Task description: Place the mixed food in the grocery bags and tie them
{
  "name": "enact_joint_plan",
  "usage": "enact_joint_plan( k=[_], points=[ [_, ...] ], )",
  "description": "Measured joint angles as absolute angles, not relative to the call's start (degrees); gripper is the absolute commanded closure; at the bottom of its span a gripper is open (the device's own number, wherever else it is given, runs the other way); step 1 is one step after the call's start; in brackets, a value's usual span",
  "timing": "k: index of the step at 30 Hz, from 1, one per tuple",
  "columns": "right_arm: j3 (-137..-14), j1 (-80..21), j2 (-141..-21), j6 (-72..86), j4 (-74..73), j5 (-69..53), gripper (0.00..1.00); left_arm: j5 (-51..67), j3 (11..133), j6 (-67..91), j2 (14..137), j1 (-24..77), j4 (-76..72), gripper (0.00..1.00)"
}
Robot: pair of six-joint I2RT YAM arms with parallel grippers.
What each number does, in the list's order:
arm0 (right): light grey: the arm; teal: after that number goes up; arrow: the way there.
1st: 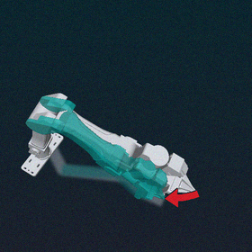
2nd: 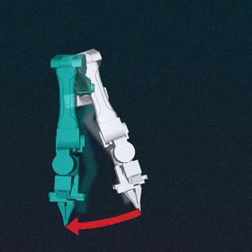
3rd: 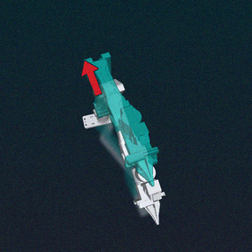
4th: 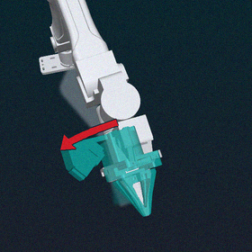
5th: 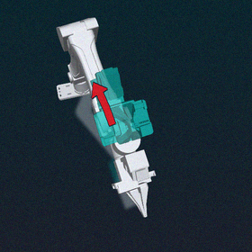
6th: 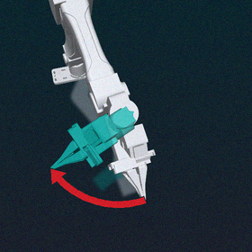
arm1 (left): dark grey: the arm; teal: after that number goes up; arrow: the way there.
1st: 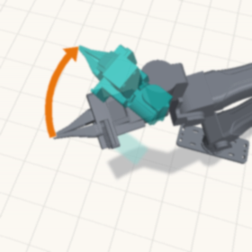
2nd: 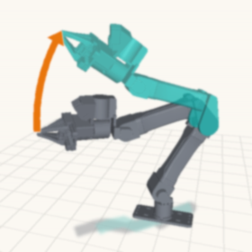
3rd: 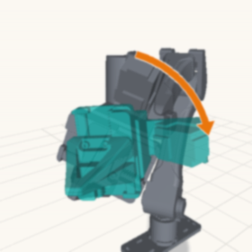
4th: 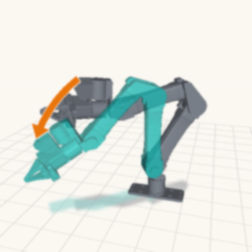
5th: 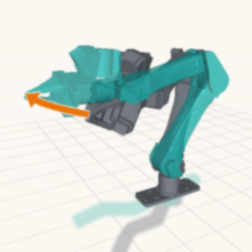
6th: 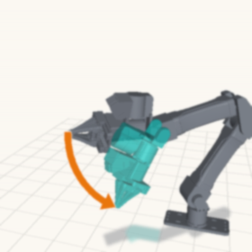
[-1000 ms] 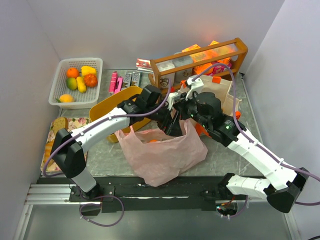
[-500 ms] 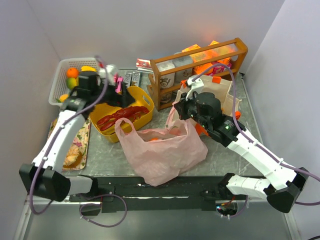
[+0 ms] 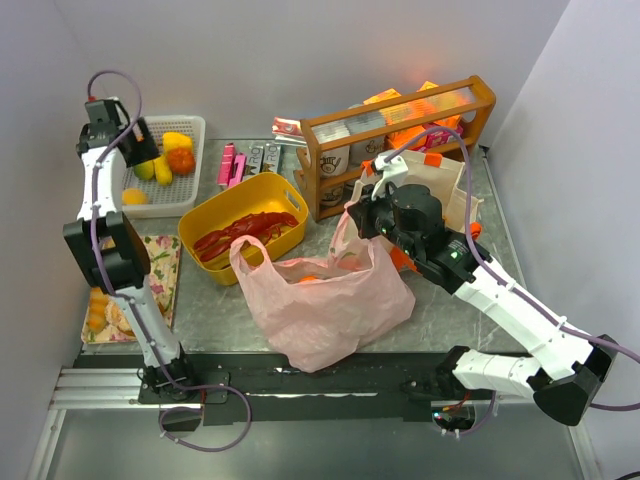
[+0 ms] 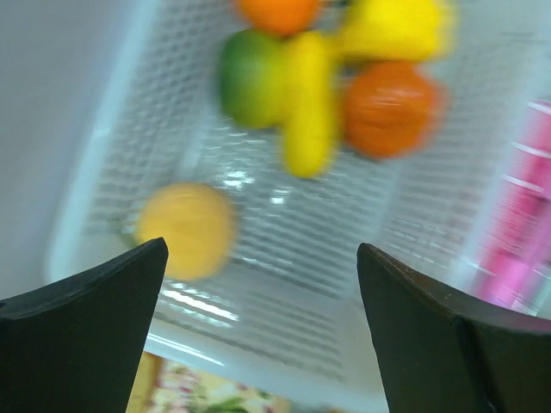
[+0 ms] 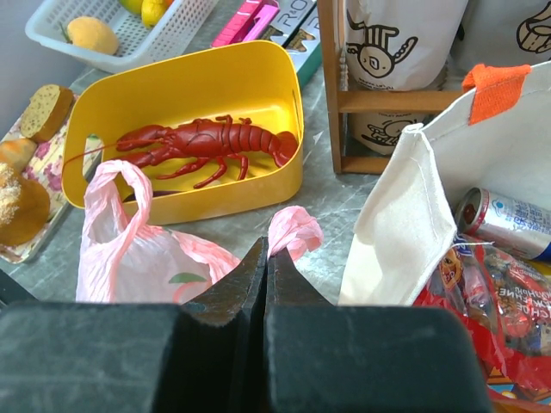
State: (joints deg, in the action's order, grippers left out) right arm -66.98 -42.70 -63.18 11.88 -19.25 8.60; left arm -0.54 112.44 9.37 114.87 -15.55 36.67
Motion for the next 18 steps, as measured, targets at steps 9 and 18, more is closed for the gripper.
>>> enact_joint_plan(
  k=[9,18],
  points=[
    [-67.2,-42.5,-63.7,12.1,-20.1,8.6,1.0,-10.4,116.3,7.6,124.7,-18.2,39.8,0.03],
    [-67.9,-42.5,-65.8,12.4,-22.1,8.7,1.0,-13.9,116.4,6.5,130.1,-17.8,38.0,0.0]
  ],
)
